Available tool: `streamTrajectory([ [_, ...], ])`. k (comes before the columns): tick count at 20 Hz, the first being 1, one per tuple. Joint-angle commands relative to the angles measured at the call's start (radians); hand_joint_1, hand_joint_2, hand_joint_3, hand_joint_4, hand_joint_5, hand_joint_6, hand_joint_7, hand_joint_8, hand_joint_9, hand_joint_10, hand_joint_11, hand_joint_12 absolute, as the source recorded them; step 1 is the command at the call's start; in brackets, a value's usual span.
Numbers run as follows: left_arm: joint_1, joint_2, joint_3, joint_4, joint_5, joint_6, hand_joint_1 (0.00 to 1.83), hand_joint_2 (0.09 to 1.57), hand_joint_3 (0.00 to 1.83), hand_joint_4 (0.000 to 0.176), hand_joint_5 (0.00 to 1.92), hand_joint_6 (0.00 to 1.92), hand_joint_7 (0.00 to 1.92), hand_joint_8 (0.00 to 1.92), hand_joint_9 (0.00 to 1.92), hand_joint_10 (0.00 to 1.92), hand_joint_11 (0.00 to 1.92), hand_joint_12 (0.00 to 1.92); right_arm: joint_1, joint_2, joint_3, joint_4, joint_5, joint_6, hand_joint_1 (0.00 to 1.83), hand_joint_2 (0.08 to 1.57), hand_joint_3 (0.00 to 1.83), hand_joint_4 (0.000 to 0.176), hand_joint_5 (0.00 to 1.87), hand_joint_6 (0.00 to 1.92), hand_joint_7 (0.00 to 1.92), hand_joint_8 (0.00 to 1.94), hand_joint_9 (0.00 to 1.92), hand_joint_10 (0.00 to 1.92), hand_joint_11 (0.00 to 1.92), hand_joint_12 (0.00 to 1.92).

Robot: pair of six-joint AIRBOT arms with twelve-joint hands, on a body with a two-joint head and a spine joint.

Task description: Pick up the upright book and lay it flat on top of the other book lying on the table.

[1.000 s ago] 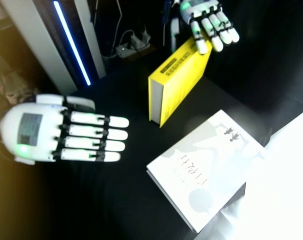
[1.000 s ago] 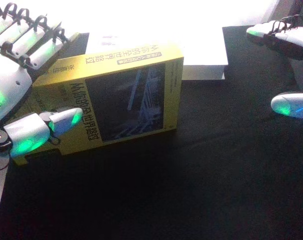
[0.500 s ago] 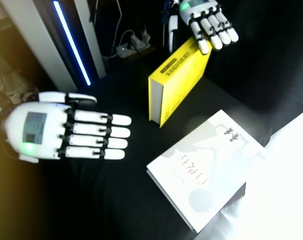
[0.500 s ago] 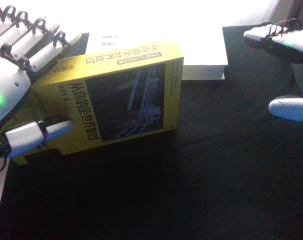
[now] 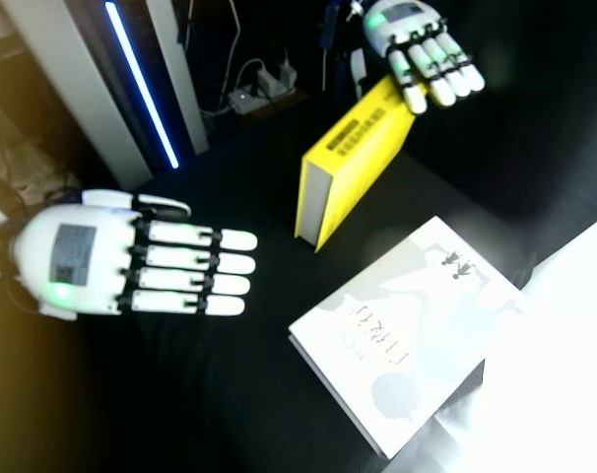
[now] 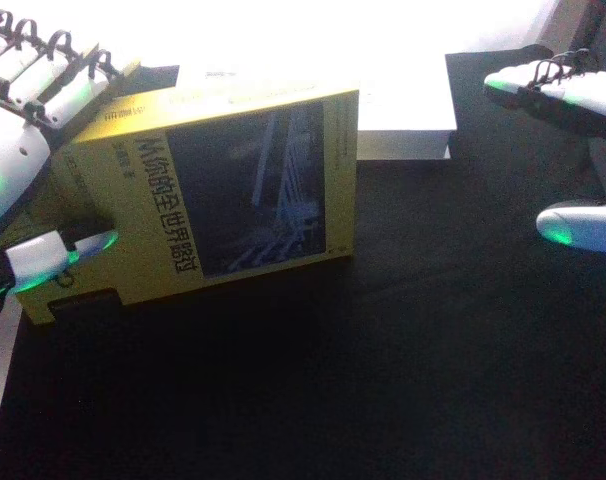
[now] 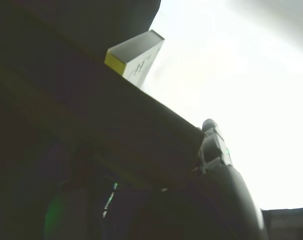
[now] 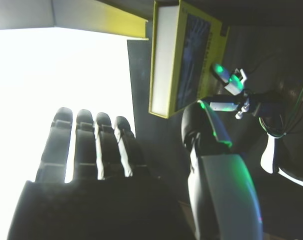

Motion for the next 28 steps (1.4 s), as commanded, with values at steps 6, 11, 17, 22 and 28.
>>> streamTrajectory([
  [6, 0.000, -0.013, 0.006, 0.006, -0.050, -0.029, 0.43, 1.02, 0.03, 0.073, 0.00, 0.00, 0.00, 0.00, 0.05, 0.02, 0.00, 0.81, 0.005, 0.001, 0.001, 0.040, 0.111, 0.005, 0.58, 1.28, 0.05, 0.000, 0.00, 0.00, 0.00, 0.00, 0.00, 0.00, 0.00, 0.00],
  [11, 0.049, 0.002, 0.005, 0.025, -0.099, -0.200, 0.51, 1.13, 0.00, 0.029, 0.14, 0.02, 0.27, 0.01, 0.37, 0.28, 0.00, 1.58, 0.002, -0.003, 0.001, 0.042, 0.111, 0.005, 0.64, 1.28, 0.04, 0.000, 0.00, 0.00, 0.00, 0.00, 0.00, 0.00, 0.00, 0.00],
  [17, 0.102, 0.015, 0.006, 0.035, -0.165, -0.320, 0.84, 1.14, 0.00, 0.000, 0.42, 0.95, 0.58, 1.25, 0.66, 1.68, 0.70, 1.92, 0.002, -0.007, 0.001, 0.043, 0.111, 0.005, 0.70, 1.26, 0.02, 0.000, 0.00, 0.00, 0.00, 0.00, 0.00, 0.00, 0.00, 0.00],
  [22, 0.101, 0.010, 0.015, 0.025, -0.159, -0.320, 1.14, 1.08, 0.00, 0.000, 0.96, 1.89, 1.22, 1.92, 1.33, 1.92, 1.40, 1.92, 0.002, -0.010, 0.001, 0.043, 0.111, 0.005, 0.68, 1.28, 0.02, 0.000, 0.00, 0.00, 0.00, 0.00, 0.00, 0.00, 0.00, 0.00],
  [28, 0.081, 0.029, 0.007, 0.062, -0.238, -0.320, 1.34, 1.14, 0.01, 0.000, 1.27, 1.92, 1.44, 1.92, 1.49, 1.92, 1.47, 1.92, -0.001, -0.009, 0.000, 0.049, 0.111, 0.005, 0.70, 1.29, 0.02, 0.000, 0.00, 0.00, 0.00, 0.00, 0.00, 0.00, 0.00, 0.00],
])
